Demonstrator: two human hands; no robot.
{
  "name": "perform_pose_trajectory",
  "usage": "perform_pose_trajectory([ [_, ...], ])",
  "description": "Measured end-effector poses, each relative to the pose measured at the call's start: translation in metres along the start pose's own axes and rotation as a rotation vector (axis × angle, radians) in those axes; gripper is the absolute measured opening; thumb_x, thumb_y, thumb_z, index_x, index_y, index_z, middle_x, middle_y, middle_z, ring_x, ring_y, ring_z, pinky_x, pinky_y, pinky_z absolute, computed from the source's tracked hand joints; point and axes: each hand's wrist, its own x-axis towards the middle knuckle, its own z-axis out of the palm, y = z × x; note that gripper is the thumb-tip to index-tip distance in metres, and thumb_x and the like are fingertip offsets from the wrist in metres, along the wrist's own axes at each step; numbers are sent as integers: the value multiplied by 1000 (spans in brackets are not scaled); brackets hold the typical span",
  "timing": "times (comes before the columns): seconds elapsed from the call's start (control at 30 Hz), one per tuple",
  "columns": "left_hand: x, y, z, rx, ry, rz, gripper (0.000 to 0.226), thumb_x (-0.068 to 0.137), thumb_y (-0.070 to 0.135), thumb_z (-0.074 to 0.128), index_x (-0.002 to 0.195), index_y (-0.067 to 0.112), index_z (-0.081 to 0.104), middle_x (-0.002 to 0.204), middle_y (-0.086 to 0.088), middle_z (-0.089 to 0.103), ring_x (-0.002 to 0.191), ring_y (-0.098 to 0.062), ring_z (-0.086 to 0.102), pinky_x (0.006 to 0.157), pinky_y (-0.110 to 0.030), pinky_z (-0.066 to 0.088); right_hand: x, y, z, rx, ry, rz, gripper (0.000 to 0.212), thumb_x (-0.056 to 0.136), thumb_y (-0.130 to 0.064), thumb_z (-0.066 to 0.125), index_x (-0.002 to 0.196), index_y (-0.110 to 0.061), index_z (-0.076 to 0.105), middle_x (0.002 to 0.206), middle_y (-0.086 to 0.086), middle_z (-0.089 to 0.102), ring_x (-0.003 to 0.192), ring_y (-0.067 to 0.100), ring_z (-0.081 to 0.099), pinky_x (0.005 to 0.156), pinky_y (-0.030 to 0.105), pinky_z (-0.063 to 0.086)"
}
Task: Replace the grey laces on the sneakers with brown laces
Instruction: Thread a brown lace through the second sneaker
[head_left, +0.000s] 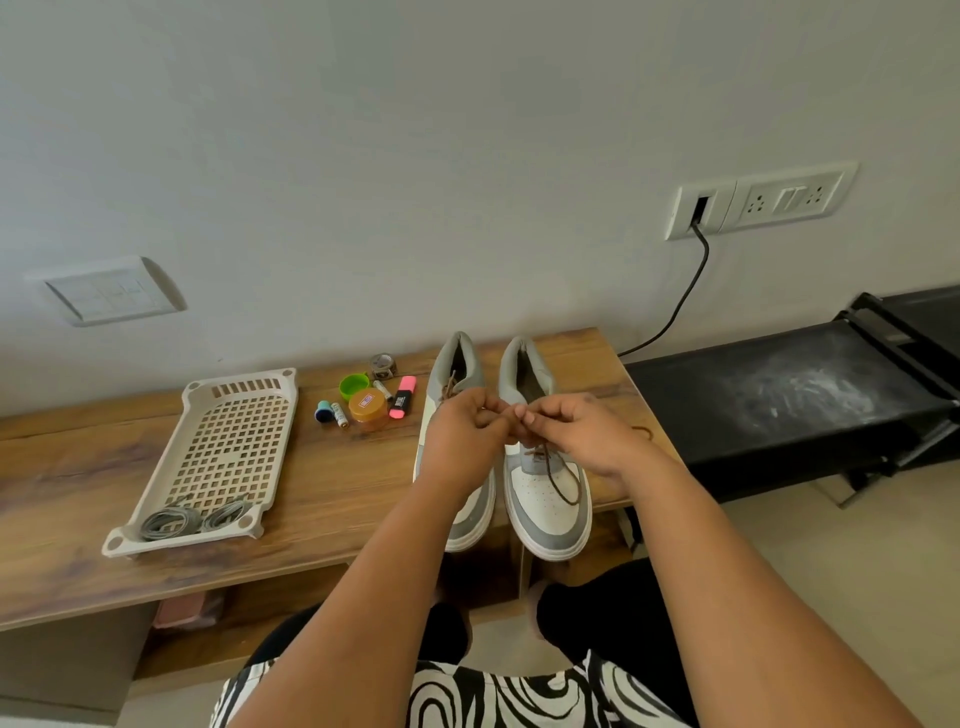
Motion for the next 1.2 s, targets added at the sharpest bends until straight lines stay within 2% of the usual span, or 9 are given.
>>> perform_pose_trajectory([
  [0.17, 7, -4, -9, 27, 60, -87, 34, 84, 44, 73, 88, 12, 64, 74, 3, 75, 72, -12, 68, 76, -37, 56, 9, 12, -1, 45, 208, 83, 6, 94, -21, 65, 95, -20, 71, 89, 0, 70, 83, 13, 65, 67, 25, 53],
  [0.3, 22, -10, -15, 38, 109, -112, 9, 93, 25, 67, 94, 17, 64, 80, 1, 73, 77, -17, 65, 76, -38, 56, 19, 30, -10, -133, 449, 185, 9, 91, -33, 67, 90, -25, 69, 92, -7, 66, 89, 12, 59, 71, 27, 46],
  [0.37, 31, -16, -14, 113, 102, -98, 12, 95, 18, 63, 107, 19, 64, 88, -1, 70, 81, -18, 65, 76, -37, 57, 21, 33, -14, -168, 496, 166, 8, 90, -31, 68, 87, -24, 68, 87, -10, 64, 85, 9, 58, 65, 22, 43],
  [0.47, 43, -23, -6, 344, -75, 86, 46, 97, 10, 54, 136, 34, 49, 98, 3, 61, 84, -12, 63, 76, -30, 57, 25, 36, -11, -254, 446, 114, 5, 91, -28, 67, 88, -24, 68, 85, -11, 63, 80, 3, 56, 59, 16, 36],
  [0.6, 45, -33, 16, 572, -208, 213, 41, 98, 14, 51, 135, 32, 49, 107, 2, 56, 91, -10, 57, 84, -28, 51, 32, 41, 1, -401, 425, 41, 5, 91, -24, 67, 89, -20, 70, 82, -7, 66, 76, 2, 59, 62, 18, 47],
  [0.73, 38, -43, 31, 622, -170, 190, 40, 99, 15, 47, 136, 29, 46, 115, -1, 49, 99, -16, 55, 83, -29, 50, 37, 37, 6, -533, 441, 11, 8, 91, -23, 65, 87, -21, 71, 81, -5, 66, 76, 10, 64, 69, 30, 58],
  [0.97, 36, -47, 31, 581, -22, 226, 28, 96, 8, 44, 119, 21, 52, 104, -2, 54, 90, -18, 56, 76, -34, 51, 45, 39, 15, -551, 325, 64, 8, 95, -24, 60, 95, -20, 67, 86, -2, 64, 82, 15, 62, 72, 33, 55],
  [1.07, 35, -47, 28, 534, -26, 208, 30, 97, 8, 43, 121, 24, 50, 107, -1, 57, 94, -16, 57, 79, -34, 52, 46, 41, 10, -377, 254, 146, 10, 97, -26, 58, 95, -19, 65, 93, -2, 64, 88, 15, 60, 72, 27, 48],
  [1.2, 36, -52, 27, 463, 4, 104, 21, 97, 14, 52, 114, 23, 46, 99, 2, 63, 95, -16, 61, 83, -40, 55, 47, 46, 7, -129, 206, 232, 14, 98, -28, 57, 97, -19, 68, 98, 2, 68, 95, 18, 63, 84, 35, 52],
])
